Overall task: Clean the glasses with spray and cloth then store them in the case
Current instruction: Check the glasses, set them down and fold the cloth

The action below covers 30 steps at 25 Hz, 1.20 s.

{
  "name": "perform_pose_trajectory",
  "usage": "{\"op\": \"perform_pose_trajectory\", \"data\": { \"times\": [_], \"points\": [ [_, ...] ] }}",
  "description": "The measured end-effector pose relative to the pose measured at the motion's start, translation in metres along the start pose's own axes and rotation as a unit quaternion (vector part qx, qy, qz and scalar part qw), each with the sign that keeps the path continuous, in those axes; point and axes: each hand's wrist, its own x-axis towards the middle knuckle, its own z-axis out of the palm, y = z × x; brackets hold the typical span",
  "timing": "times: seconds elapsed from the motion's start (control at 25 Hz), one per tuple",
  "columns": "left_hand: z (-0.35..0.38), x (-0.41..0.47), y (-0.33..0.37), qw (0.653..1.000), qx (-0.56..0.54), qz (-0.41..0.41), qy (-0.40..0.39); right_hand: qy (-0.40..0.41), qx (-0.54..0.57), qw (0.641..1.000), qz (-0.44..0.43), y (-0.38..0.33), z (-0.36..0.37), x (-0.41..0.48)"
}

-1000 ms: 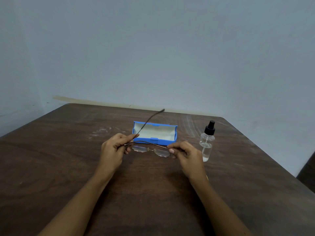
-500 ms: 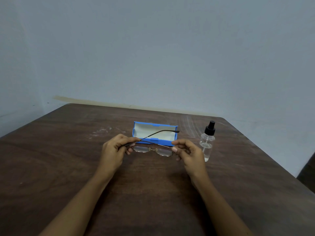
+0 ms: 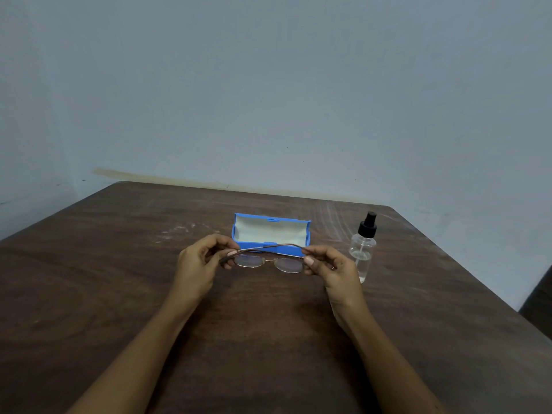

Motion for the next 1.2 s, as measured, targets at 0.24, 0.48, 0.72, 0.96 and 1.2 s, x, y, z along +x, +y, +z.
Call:
{"op": "perform_pose_trajectory", "data": {
  "times": [0.24, 0.48, 0.72, 0.96, 1.2],
  "points": [
    [-0.0003, -0.0005, 0.0032, 1.0, -0.015, -0.011, -0.004, 0.006, 0.019, 1.0, 0.012, 0.0019, -0.0016, 0.0007],
    [-0.0006, -0.0015, 0.0035, 0.999, -0.025, -0.018, -0.007, 0.018, 0.018, 0.999, 0.023, 0.0016, -0.0023, 0.0005],
    [-0.0066, -0.0015, -0.004, 1.0, -0.015, -0.018, -0.009, 0.002, 0.014, 0.999, 0.035, -0.0011, -0.0032, -0.0015],
    [-0.0038, -0.0021, 0.0018, 0.999, -0.017, -0.039, 0.0, 0.004, 0.008, 0.999, 0.052, -0.0005, -0.003, -0.0024],
    [-0.0035, -0.004, 0.0047, 0.999, 0.01, -0.037, 0.004, 0.013, -0.022, 0.999, 0.031, 0.0008, -0.0027, -0.0023]
  ]
}}
